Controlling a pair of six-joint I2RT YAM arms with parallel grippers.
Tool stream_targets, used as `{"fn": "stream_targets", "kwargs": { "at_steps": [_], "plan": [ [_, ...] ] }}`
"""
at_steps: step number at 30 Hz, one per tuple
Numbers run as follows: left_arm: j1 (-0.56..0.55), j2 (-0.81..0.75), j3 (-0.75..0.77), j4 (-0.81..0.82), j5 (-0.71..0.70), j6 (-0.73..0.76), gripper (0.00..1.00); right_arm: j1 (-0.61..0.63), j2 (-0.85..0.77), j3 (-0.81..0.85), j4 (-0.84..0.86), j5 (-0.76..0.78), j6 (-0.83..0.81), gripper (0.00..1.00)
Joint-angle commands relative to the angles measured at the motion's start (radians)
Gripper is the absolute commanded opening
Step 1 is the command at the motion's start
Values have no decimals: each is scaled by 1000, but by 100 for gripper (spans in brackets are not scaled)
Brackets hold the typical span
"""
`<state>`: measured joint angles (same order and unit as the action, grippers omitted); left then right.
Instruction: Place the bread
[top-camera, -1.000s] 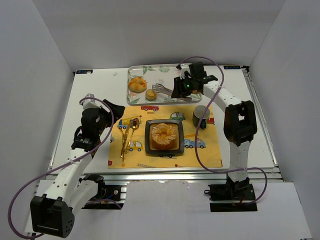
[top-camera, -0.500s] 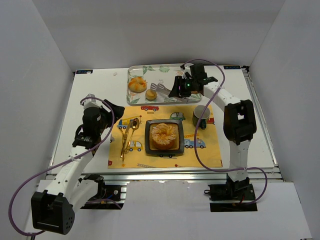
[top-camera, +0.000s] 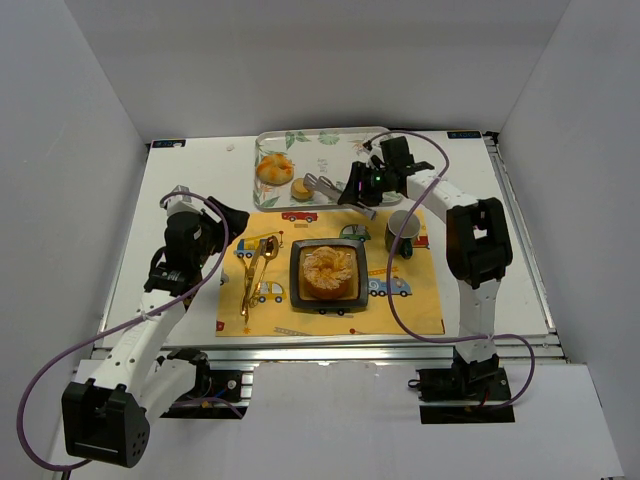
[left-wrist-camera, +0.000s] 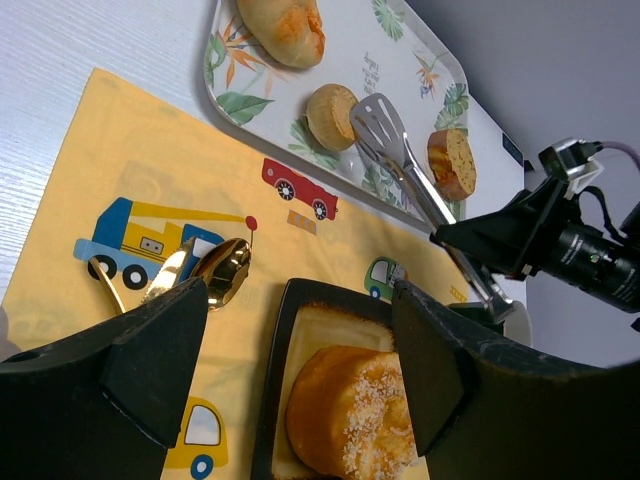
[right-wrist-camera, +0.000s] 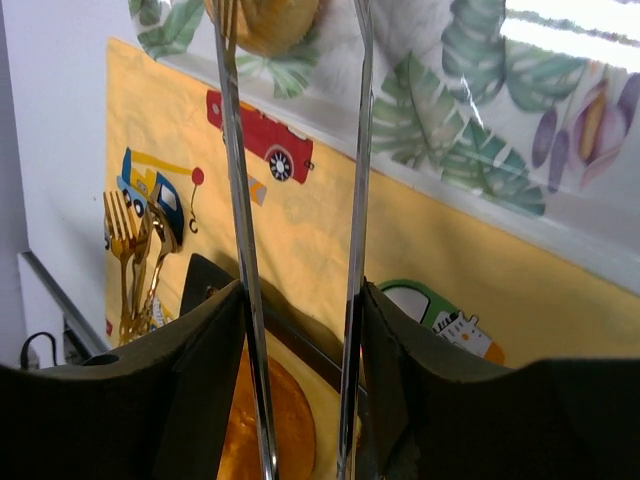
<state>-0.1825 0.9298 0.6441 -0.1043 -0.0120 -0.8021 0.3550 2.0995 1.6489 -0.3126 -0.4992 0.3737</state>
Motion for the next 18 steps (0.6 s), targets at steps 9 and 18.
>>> {"fn": "stream_targets", "kwargs": {
  "at_steps": [9,18],
  "plan": [
    [2,-26,28,-12,-19,3,83,7,5,-67,96,-147,151,51],
    [2,-22,34,-9,-17,1,83,9,8,-69,130,-179,191,43]
  ]
}}
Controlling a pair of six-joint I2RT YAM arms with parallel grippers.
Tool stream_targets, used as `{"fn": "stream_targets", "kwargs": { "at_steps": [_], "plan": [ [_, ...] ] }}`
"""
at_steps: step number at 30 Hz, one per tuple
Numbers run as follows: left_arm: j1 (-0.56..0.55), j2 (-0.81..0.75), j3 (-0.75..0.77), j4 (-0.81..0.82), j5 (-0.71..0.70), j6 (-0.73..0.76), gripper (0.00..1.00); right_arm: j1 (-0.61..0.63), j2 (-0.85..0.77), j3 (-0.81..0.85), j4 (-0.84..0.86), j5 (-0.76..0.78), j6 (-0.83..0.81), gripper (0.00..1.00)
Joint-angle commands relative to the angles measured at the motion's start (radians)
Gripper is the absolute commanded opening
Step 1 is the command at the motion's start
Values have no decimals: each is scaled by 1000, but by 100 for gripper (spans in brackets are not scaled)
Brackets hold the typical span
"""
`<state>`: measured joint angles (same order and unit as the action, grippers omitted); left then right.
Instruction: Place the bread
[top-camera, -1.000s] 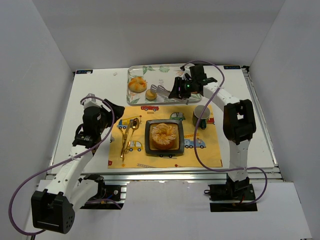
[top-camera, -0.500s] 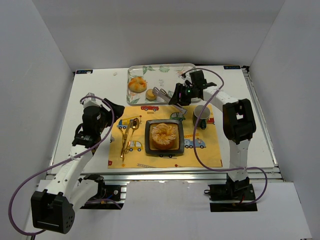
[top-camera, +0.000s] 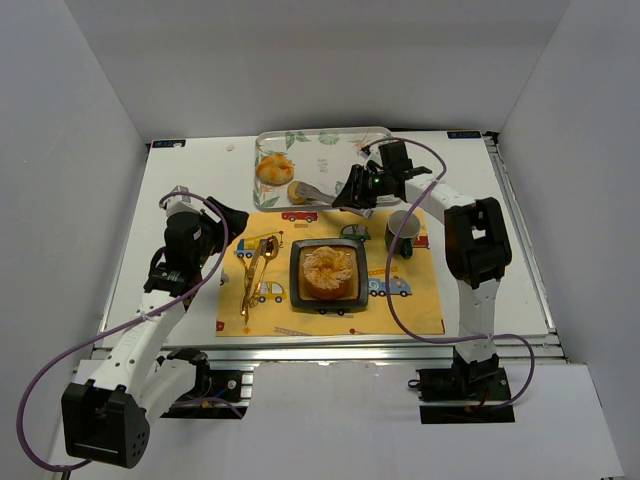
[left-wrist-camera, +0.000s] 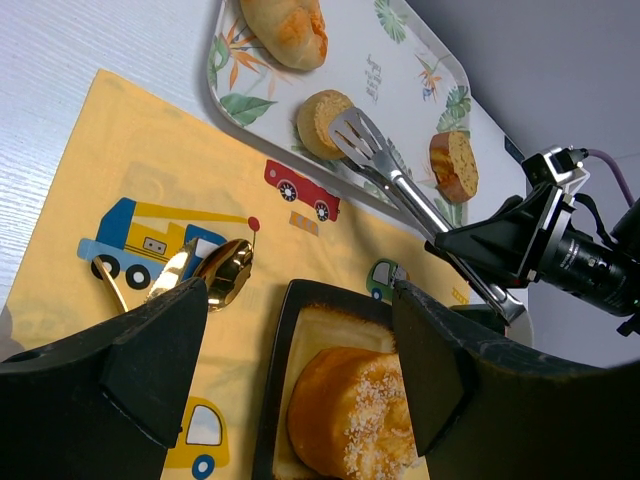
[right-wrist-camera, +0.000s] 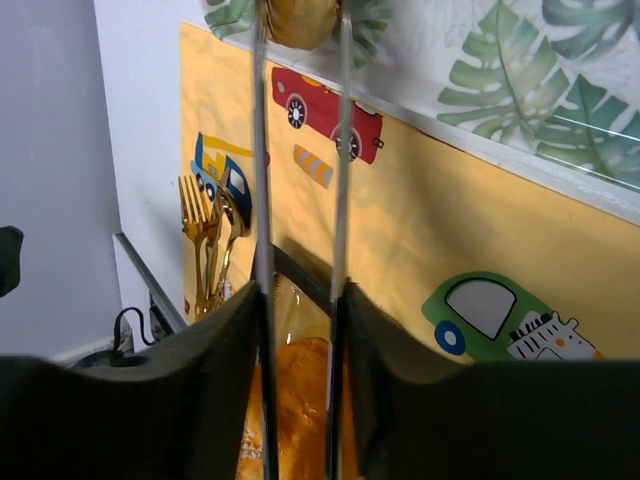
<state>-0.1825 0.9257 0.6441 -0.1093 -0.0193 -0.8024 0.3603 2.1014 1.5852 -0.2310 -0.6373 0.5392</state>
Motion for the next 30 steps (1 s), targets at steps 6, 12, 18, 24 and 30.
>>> {"fn": "stream_targets", "kwargs": {
  "at_steps": [6,12,18,24,30],
  "plan": [
    [0,-22,40,-10,-13,5,83,-4,-24,-4,79,-81,-19,18],
    [2,-28,43,-3,-13,3,83,-43,-118,87,27,-212,-240,7],
    [2,-30,42,5,-10,8,83,-67,-313,36,-326,-377,-780,2],
    [2,-34,31,13,2,12,83,-72,-553,-152,-754,-308,-1382,2],
    [2,-21,22,29,18,16,83,-80,-777,-342,-794,-211,-1446,2]
  ]
}}
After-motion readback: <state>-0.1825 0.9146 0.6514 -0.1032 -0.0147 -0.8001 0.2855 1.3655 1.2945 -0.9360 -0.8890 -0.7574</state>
